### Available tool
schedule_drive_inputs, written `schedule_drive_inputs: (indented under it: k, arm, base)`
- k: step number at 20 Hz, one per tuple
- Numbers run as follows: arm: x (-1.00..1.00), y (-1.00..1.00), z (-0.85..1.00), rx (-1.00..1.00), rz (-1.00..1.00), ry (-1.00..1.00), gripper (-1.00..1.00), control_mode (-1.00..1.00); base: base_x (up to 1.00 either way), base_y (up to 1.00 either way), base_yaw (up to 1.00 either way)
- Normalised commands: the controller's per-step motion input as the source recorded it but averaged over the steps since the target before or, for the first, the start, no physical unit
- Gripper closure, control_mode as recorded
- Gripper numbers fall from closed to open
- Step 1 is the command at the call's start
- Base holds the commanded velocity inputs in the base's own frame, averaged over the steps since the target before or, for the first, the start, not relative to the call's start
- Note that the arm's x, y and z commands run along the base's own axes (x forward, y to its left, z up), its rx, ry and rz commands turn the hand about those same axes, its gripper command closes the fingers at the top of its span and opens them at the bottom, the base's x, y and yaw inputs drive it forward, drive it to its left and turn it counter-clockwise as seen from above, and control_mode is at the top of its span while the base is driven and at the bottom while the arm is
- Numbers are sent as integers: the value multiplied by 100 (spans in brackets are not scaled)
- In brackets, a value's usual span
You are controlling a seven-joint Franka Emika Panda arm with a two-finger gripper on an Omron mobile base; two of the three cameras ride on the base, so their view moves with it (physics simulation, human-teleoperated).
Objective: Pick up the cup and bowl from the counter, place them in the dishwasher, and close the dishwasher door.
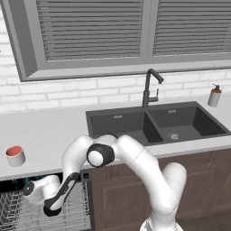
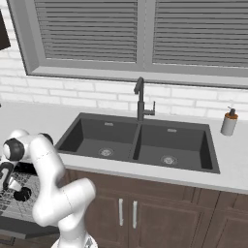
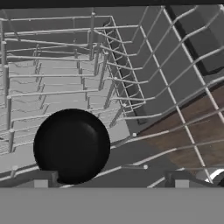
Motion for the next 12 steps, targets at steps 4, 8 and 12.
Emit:
schedule_drive_inputs:
  k: [4, 8, 12]
  arm:
    - [-3, -20, 84, 30, 2, -6, -100, -100]
    - [-49, -15, 63, 18, 7, -4, -100, -100]
    - [-51, -11, 87, 20, 9, -2, -100, -100]
  base:
    - [0, 0, 0]
    - [0, 0, 0]
    - [0, 0, 0]
